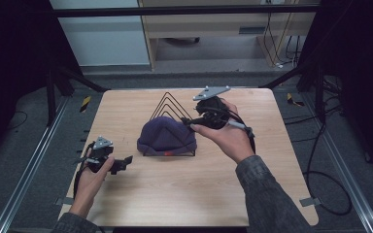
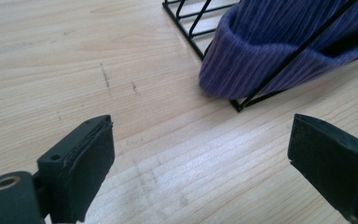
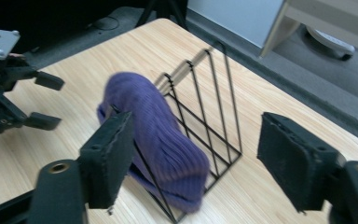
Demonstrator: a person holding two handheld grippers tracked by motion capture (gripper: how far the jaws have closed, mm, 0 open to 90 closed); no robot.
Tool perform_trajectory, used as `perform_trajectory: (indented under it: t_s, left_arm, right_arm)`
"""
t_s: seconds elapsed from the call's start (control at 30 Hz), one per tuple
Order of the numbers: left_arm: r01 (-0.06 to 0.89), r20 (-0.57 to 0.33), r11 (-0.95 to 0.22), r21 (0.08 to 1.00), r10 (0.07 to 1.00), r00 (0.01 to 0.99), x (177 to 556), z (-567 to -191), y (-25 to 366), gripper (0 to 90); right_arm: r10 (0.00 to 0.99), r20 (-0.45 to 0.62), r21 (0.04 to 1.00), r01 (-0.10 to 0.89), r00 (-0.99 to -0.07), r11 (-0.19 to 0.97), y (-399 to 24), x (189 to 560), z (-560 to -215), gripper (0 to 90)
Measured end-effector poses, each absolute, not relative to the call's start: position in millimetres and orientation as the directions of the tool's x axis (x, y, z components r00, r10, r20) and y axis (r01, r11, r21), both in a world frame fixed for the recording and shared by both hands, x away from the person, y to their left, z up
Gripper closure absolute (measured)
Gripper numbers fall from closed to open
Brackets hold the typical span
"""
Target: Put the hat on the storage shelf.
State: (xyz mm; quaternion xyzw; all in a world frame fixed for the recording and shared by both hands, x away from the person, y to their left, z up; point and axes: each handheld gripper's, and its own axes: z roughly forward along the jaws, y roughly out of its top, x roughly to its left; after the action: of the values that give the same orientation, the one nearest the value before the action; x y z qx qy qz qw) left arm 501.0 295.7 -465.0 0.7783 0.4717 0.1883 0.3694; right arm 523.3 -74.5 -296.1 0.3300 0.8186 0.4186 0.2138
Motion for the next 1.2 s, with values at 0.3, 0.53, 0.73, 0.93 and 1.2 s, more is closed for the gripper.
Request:
perform_trajectory:
  t_s: [0.3, 0.53, 0.73, 0.93, 1.2]
  left_arm:
    - [0.624, -0.055, -0.284, 0.728, 0.883, 0.466, 503, -473, 305, 6.2]
    - [0.638, -0.025, -0.31, 0.704, 0.888, 0.46, 504, -477, 306, 5.8]
    - [0.655, -0.015, -0.333, 0.679, 0.885, 0.465, 504, -481, 306, 5.3]
    - [0.671, -0.007, -0.361, 0.648, 0.877, 0.48, 505, -486, 303, 4.9]
    - [0.687, -0.005, -0.389, 0.614, 0.869, 0.496, 506, -492, 299, 4.2]
  right_arm:
    - [0.773, -0.037, 0.827, 0.414, -0.634, 0.38, -114, 521, -301, 14.7]
    - [0.786, -0.038, 0.831, 0.417, -0.616, 0.367, -137, 516, -304, 9.6]
    - [0.797, -0.027, 0.826, 0.436, -0.603, 0.358, -156, 512, -319, 7.2]
    - [0.83, -0.003, 0.817, 0.477, -0.558, 0.323, -181, 508, -340, 12.6]
    - [0.856, 0.008, 0.785, 0.534, -0.517, 0.315, -205, 508, -375, 14.1]
